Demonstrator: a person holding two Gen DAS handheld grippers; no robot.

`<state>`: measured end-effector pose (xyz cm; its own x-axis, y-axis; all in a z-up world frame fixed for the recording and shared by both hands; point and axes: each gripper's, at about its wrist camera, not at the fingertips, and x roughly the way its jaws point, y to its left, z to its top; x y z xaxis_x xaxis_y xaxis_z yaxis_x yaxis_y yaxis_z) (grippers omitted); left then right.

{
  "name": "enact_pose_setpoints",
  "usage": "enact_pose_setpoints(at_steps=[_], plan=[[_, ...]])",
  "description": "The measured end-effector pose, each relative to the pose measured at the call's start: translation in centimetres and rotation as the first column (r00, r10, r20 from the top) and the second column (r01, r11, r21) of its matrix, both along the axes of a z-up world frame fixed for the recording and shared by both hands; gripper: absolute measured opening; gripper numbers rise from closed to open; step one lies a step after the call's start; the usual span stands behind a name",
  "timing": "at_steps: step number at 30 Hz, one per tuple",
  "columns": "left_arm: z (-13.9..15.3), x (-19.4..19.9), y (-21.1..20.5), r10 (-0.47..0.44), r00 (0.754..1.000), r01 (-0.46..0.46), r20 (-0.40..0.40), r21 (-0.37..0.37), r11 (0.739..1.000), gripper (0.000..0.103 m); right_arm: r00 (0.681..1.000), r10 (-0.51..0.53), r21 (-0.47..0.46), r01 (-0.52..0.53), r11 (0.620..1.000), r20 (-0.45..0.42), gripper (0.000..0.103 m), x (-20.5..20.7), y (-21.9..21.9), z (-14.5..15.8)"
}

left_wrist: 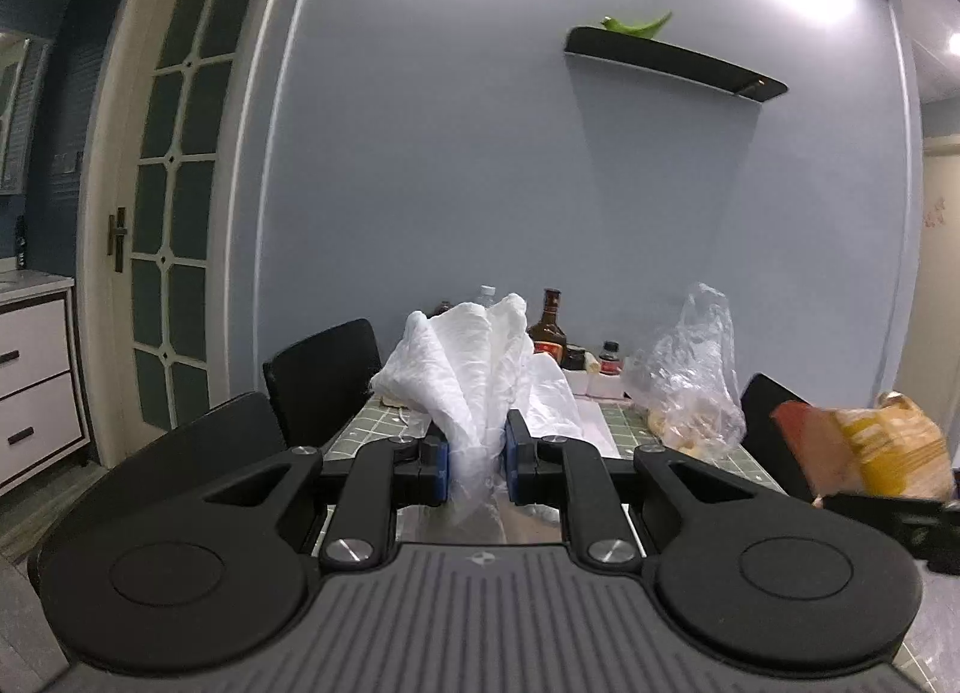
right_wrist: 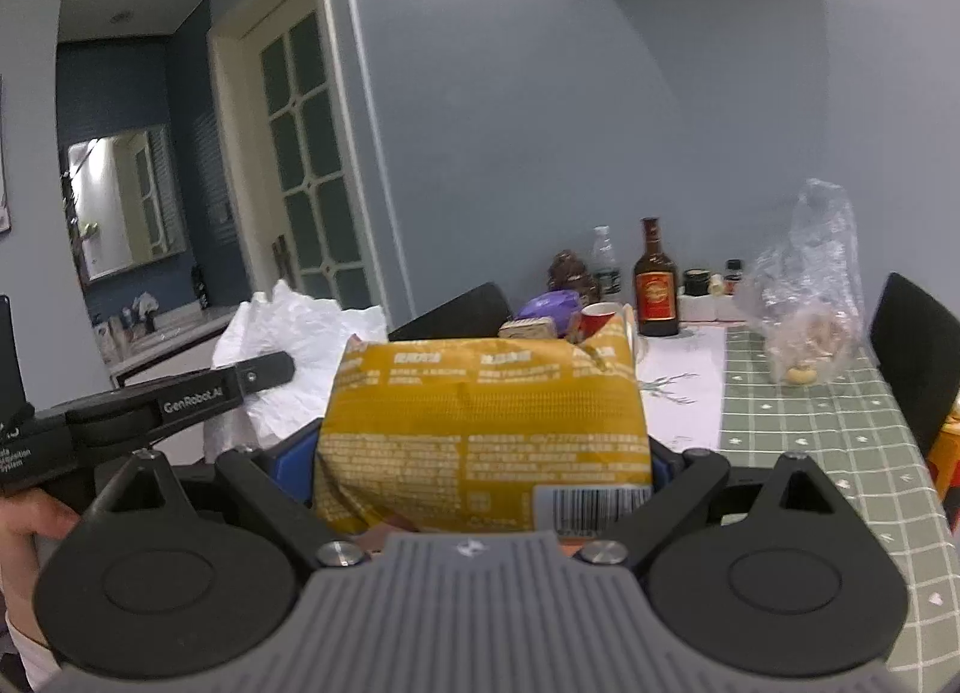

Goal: Organize soft objects
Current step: 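Lift and carry the white towel and snack package over the orange box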

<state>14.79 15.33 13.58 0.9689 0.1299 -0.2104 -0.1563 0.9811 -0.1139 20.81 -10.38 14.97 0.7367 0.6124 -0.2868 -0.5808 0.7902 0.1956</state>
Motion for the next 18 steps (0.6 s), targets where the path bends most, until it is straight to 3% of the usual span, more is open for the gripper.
enact_pose_setpoints(at_steps=[8,12,18], plan=[[-0.4,1.0,1.8,0.019,1.0,-0.019,-0.009,0.001,1.0,0.019,0.998,-0.009,0.031,0.011,0.999,-0.057,0.094,4.1,4.3,-0.9],[-0.7,1.6,2.3,0.015,0.999,-0.014,-0.039,0.014,1.0,0.019,0.994,0.051,0.022,-0.049,0.999,-0.101,0.094,6.1,6.6,-1.6],[-0.6,1.2,4.6,0.034,0.998,-0.036,-0.044,-0.048,0.998,0.019,0.988,0.062,-0.012,-0.064,0.998,-0.142,0.094,9.1,8.9,-3.1]])
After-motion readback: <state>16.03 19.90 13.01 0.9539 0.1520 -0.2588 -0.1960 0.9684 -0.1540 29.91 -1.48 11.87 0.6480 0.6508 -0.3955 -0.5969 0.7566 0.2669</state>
